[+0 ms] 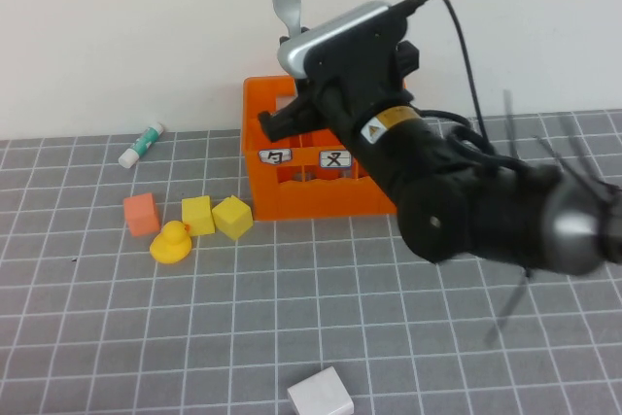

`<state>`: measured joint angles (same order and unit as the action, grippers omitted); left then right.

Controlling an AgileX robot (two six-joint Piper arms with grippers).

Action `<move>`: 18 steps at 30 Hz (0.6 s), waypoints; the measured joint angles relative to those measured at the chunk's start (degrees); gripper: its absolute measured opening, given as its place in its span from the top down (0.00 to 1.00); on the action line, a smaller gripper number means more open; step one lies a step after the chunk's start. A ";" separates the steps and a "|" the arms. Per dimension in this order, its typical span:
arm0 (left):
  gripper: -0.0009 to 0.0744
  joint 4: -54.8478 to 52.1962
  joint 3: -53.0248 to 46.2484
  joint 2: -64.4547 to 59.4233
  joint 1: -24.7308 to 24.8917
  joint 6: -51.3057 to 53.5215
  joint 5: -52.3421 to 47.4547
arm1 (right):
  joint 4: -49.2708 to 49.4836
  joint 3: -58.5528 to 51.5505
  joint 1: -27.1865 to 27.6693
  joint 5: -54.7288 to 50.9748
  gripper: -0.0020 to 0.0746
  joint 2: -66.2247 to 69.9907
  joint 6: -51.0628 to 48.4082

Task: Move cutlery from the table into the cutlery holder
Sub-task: Place the fork on the box

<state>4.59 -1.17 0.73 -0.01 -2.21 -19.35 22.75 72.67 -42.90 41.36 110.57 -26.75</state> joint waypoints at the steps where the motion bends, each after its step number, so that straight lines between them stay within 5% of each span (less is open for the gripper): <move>1: 0.99 0.00 0.00 0.00 0.00 0.00 0.00 | -0.12 1.46 0.43 0.11 0.81 1.28 -0.01; 18: 0.99 0.00 0.00 0.00 0.00 0.00 0.00 | -1.57 6.26 3.76 -3.52 0.76 10.93 1.70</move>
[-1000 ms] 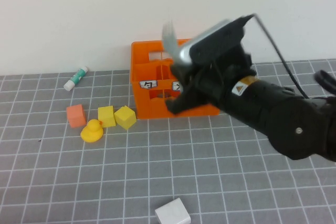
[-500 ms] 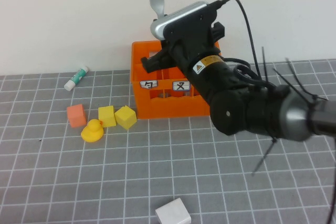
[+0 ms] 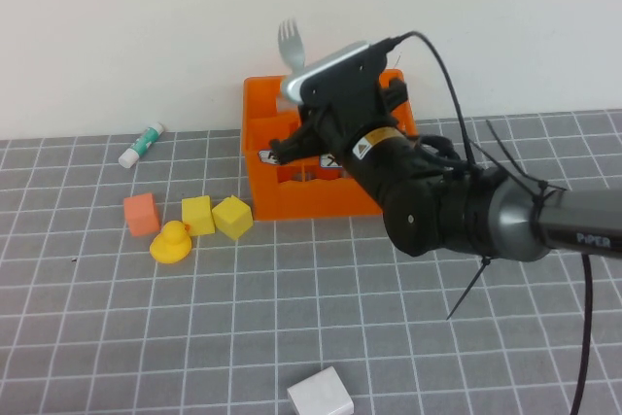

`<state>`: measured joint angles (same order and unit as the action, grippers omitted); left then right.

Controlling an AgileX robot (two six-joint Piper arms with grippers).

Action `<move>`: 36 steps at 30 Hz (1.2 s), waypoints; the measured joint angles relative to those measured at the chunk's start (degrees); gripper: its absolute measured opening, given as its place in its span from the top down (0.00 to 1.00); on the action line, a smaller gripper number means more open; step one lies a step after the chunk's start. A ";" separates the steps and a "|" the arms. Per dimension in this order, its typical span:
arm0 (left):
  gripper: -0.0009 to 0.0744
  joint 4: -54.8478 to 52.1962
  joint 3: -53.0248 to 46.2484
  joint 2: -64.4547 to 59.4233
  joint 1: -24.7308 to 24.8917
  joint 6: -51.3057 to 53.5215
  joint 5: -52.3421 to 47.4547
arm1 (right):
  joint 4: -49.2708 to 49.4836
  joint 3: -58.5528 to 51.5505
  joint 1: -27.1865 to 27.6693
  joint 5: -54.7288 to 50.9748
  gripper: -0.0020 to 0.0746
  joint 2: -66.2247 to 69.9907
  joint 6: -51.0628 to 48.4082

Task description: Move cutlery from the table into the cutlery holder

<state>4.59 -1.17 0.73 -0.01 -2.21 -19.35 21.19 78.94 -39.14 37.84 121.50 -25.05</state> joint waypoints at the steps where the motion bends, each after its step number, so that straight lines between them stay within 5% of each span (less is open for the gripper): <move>1: 0.99 0.00 0.00 0.00 0.00 0.12 0.00 | 0.00 0.00 0.00 -0.32 0.73 0.25 0.00; 9: 0.99 0.00 0.00 0.00 0.00 0.12 0.00 | 2.07 0.00 1.31 -1.38 0.63 0.42 -0.12; 15: 0.99 0.00 0.00 0.00 0.00 0.12 0.00 | 7.11 0.00 1.61 -16.56 0.63 -6.72 -0.46; 25: 0.99 0.00 0.00 0.00 0.00 0.12 0.00 | 3.66 -7.83 -0.69 -39.92 0.93 -28.51 -10.22; 36: 0.99 0.00 0.00 0.00 0.00 0.12 0.00 | 2.18 -27.97 -2.57 -49.97 0.98 -55.26 -15.69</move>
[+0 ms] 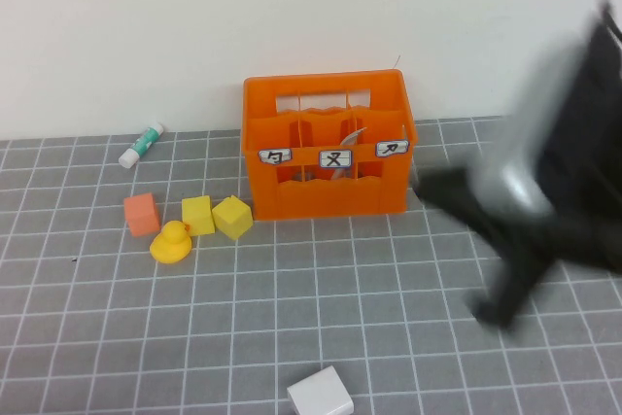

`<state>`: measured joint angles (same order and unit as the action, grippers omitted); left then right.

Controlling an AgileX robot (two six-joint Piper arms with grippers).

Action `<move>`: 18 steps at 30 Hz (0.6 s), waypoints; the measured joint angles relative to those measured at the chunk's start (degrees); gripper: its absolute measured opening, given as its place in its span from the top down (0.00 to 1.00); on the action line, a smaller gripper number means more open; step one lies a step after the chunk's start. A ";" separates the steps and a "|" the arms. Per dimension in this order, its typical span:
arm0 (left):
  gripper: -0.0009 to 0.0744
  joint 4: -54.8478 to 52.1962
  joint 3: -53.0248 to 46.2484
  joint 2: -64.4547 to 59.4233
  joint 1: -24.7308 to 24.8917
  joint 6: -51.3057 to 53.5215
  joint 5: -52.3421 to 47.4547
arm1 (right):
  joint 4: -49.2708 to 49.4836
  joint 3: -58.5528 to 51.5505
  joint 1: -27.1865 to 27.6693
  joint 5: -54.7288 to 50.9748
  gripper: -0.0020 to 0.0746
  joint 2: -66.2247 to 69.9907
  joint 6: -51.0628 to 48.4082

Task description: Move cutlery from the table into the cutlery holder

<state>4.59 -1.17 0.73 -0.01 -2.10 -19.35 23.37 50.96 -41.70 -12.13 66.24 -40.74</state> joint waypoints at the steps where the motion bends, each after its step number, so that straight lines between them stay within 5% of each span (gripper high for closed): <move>1: 0.99 0.00 0.00 0.00 0.00 0.00 0.00 | -0.25 -1.36 0.00 -0.83 0.98 -1.95 -0.13; 8: 0.99 0.00 0.00 0.00 0.00 -0.11 -0.10 | -4.85 -14.66 0.00 0.78 0.98 -19.06 -0.62; 18: 0.99 0.00 0.00 0.00 0.00 -0.11 -0.10 | -5.88 -36.22 0.00 19.24 0.98 -34.64 -0.64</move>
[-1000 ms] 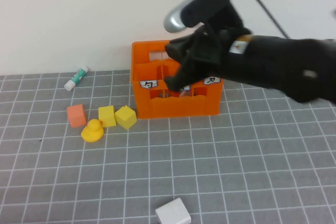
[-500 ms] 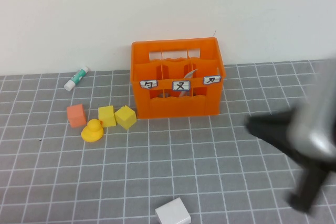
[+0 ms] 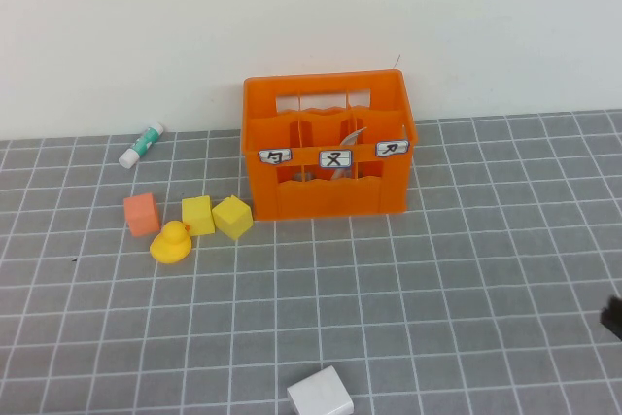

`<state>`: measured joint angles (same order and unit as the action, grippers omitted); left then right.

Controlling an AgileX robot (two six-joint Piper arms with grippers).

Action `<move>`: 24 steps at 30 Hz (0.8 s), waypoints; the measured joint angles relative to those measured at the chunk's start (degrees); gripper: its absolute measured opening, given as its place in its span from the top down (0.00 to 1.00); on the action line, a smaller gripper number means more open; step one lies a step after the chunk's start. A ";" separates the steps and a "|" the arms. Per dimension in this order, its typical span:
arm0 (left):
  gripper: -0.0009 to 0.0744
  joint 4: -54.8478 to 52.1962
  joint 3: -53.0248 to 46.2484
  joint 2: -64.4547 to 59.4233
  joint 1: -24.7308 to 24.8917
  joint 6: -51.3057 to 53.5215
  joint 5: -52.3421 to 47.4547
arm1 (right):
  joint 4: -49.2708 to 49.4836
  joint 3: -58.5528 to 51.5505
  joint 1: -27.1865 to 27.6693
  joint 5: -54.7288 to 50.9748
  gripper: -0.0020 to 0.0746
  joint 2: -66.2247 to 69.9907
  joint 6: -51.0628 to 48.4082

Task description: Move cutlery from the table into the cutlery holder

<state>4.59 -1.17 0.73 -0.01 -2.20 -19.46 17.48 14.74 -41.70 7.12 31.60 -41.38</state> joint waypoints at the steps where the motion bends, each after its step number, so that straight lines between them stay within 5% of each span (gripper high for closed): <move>1: 0.99 0.00 0.00 0.00 0.00 0.00 0.00 | 0.00 -1.91 0.00 1.88 0.98 -0.74 0.00; 11: 0.99 0.00 0.00 0.00 0.00 0.00 0.00 | 4.41 -12.84 3.77 11.36 0.98 -8.03 -0.36; 24: 0.99 0.00 0.00 0.00 0.00 0.12 -0.10 | 0.84 -16.28 38.53 -2.88 0.98 -28.67 8.29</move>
<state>4.59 -1.17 0.73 -0.01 -2.09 -19.56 18.33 -1.54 -3.18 4.24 2.92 -33.09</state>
